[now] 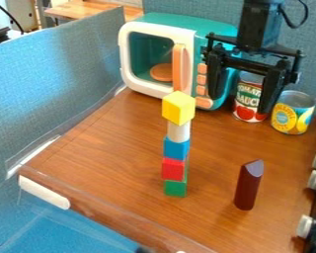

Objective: Move the yellow cube to the left of the tower

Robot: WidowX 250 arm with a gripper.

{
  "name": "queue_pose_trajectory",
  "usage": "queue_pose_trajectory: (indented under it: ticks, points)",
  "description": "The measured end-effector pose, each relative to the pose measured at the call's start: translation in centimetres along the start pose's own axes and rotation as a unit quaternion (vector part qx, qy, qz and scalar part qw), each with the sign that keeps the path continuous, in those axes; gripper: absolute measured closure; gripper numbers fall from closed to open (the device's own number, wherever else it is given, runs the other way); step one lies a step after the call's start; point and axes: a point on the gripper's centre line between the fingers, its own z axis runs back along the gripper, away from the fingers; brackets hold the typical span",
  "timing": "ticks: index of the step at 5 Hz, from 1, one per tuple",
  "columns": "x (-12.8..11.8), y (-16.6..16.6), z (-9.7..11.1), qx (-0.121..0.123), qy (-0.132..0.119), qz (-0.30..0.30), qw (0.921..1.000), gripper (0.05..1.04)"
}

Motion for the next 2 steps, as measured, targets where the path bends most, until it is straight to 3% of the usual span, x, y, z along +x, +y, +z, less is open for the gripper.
queue_pose_trajectory:
  ticks: [2]
  points:
    - [-0.19, -0.08, -1.29, -0.003, 0.033, -0.011, 0.9994, 0.083]
